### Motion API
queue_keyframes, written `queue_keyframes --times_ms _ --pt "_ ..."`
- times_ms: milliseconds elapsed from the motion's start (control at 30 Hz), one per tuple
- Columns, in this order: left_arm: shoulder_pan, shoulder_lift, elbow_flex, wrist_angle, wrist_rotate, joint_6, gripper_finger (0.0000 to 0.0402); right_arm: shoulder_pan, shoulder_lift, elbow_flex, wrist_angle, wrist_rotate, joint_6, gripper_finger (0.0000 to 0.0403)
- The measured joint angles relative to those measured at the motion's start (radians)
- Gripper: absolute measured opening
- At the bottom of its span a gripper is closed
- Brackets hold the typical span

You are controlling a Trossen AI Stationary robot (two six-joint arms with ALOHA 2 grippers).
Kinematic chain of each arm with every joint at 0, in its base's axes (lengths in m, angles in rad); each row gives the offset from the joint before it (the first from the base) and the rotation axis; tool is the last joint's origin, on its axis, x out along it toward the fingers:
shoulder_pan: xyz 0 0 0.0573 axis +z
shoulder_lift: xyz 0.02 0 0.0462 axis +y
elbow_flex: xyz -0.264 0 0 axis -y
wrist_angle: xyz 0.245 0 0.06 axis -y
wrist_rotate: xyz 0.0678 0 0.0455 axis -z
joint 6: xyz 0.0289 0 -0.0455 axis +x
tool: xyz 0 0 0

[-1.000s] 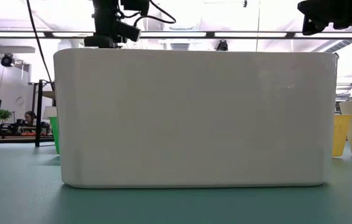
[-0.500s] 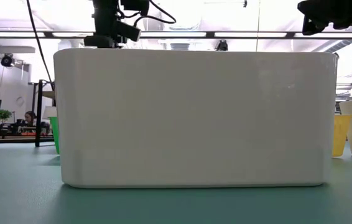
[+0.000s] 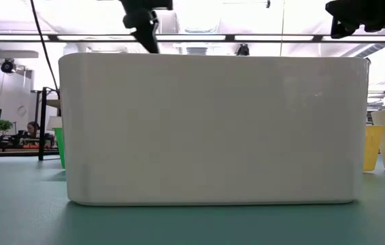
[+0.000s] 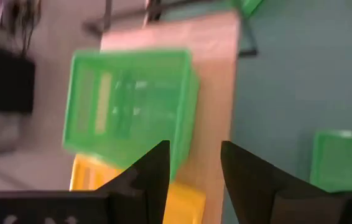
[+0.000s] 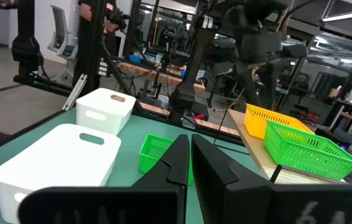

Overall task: Stack baskets on shelf by color
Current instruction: Adjust the green basket on the shelf

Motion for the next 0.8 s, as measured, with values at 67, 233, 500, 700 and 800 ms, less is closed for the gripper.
queue_keyframes --times_ms 67,233,500,700,800 --pt "-0.002 0.022 -0.004 0.041 0.025 0.026 0.0127 0.0 0.0 0.0 0.0 0.0 0.0 0.0011" --pt "0.016 0.11 -0.008 0.068 0.025 0.069 0.0127 0.0 0.002 0.0 -0.002 0.0 0.0 0.0011" --pt "0.027 0.185 -0.004 0.116 -0.02 0.124 0.0127 0.0 0.002 0.0 -0.003 0.0 0.004 0.0011" --pt "0.023 0.148 0.013 0.119 -0.025 0.126 0.0127 0.0 0.003 0.0 -0.008 0.0 0.011 0.0011" --pt "0.031 0.125 0.03 0.15 -0.031 0.135 0.0127 0.0 0.005 0.0 -0.008 0.0 0.012 0.0011"
